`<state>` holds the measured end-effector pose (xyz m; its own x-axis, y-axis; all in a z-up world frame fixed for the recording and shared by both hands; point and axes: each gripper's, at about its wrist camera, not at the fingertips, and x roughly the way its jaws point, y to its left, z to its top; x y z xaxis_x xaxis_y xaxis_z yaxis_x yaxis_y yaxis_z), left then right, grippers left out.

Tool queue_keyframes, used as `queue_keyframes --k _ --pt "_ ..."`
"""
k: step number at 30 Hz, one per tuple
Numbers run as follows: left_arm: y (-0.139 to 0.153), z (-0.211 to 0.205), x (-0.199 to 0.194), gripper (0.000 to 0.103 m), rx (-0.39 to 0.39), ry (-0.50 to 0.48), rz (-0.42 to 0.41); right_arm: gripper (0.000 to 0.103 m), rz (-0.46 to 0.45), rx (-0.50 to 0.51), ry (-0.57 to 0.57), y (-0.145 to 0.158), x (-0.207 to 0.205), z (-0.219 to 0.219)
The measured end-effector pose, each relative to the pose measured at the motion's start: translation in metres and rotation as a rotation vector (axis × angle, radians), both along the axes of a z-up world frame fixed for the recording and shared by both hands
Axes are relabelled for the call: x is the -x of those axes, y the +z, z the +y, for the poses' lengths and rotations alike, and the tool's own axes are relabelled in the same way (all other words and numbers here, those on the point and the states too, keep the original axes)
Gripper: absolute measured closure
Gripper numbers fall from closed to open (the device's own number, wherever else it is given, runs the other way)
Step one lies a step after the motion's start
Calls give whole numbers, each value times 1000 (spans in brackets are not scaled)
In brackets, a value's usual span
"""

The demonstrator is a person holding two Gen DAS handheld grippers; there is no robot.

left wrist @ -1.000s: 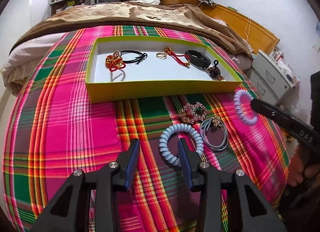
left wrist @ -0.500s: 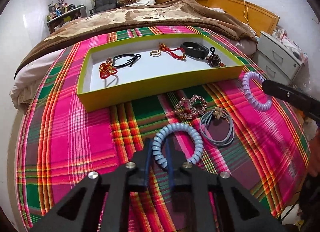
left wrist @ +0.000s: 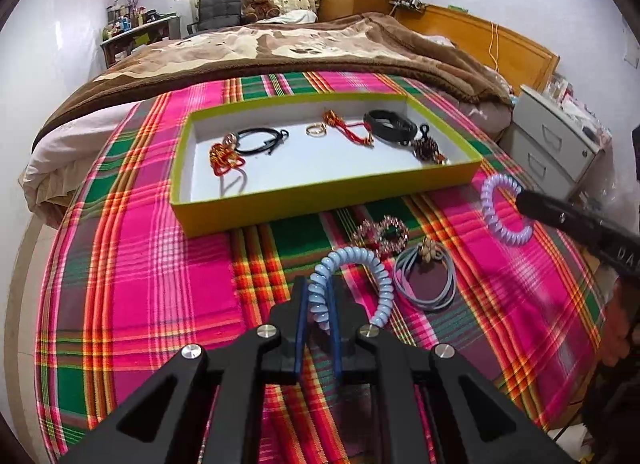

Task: Organize jewelry
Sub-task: 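Carry the purple coil with the right gripper while the left carries the blue coil into the tray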

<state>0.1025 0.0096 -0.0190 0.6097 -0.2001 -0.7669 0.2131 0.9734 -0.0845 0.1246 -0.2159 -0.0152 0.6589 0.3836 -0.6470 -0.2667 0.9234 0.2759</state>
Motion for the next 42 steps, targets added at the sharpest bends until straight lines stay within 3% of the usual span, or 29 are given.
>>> queue_keyframes --k 10,16,18,21,24,30,32,33,42 --pt "22 17 -6 94 49 28 -43 94 -15 -1 3 9 -5 4" --pt "12 17 -12 93 67 1 3 94 -18 -1 2 10 -6 7" --pt "5 15 -15 90 54 -1 32 94 -14 -2 3 9 -6 7" --pt "-4 12 -18 66 39 -3 47 94 -8 -2 2 7 -6 7" --pt "-13 10 -19 63 6 7 66 94 -7 2 4 7 -7 8" --pt "-17 5 -21 67 -42 -1 65 94 -2 4 7 5 -9 10" --pt "-18 4 -21 89 -82 10 51 94 0 4 8 5 -9 11" --pt "-17 5 -22 92 -88 9 50 94 0 5 9 5 -10 11" --pt "-3 14 -20 93 -50 6 21 94 3 10 8 6 -15 14"
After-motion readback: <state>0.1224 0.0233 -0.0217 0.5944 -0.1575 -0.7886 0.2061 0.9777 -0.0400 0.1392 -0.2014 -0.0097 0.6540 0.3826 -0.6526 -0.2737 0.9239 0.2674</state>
